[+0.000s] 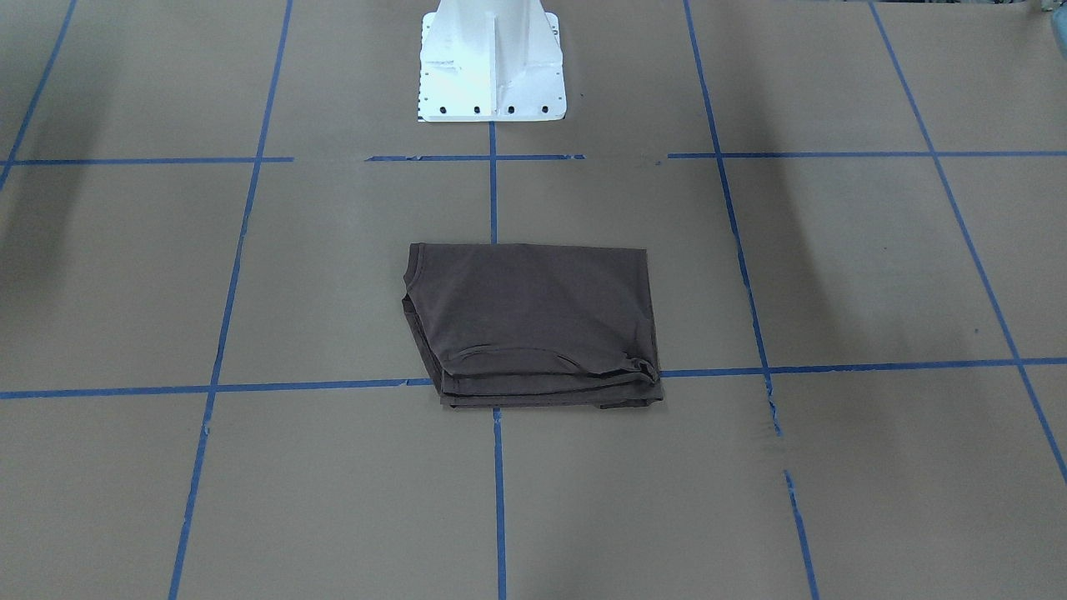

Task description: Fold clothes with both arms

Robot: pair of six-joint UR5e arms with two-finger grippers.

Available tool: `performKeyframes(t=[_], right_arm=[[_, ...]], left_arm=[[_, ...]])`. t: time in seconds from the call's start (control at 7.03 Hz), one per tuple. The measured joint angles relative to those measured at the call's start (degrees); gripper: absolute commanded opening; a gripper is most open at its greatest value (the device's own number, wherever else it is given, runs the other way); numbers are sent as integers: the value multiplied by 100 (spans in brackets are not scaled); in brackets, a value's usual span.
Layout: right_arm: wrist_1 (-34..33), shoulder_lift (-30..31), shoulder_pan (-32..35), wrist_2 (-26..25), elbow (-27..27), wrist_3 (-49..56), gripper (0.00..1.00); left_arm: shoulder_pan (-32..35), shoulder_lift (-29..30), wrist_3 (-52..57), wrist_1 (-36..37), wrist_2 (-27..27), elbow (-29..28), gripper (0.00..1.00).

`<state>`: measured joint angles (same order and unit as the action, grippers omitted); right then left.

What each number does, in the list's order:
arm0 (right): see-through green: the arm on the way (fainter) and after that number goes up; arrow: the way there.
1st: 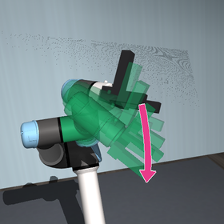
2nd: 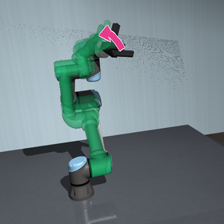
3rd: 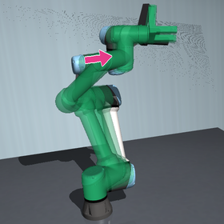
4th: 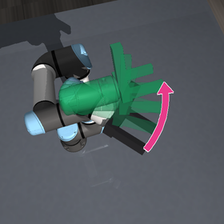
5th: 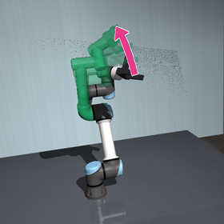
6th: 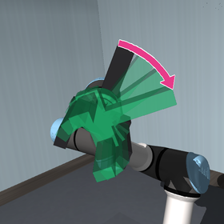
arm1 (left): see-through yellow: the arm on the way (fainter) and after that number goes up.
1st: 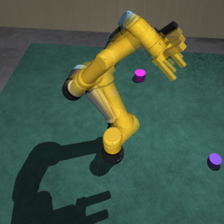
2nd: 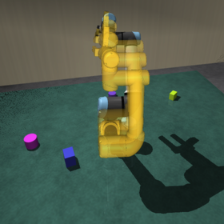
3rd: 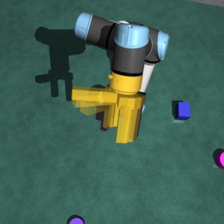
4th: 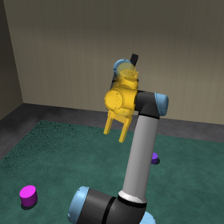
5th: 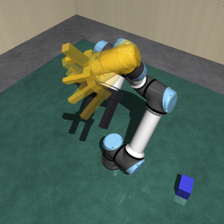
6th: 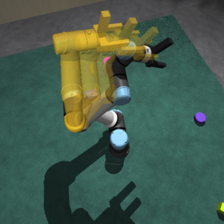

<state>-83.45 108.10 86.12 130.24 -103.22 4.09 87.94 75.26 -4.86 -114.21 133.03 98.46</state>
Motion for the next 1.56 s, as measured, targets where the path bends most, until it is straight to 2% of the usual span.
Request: performKeyframes(t=[0.28,0.57,0.85,1.56], right_arm=[[12,111,17,164,152,47,100],[43,69,19,170,140,31,100],[48,14,21,174,108,-21,100],[-21,-10,53,215,-225,-244,100]], left_arm=[[138,-177,323,784,271,-60,100],[160,-183,374,1352,335,183,100],[139,-128,374,1446,301,478,100],[119,56,371,1273,138,531,100]])
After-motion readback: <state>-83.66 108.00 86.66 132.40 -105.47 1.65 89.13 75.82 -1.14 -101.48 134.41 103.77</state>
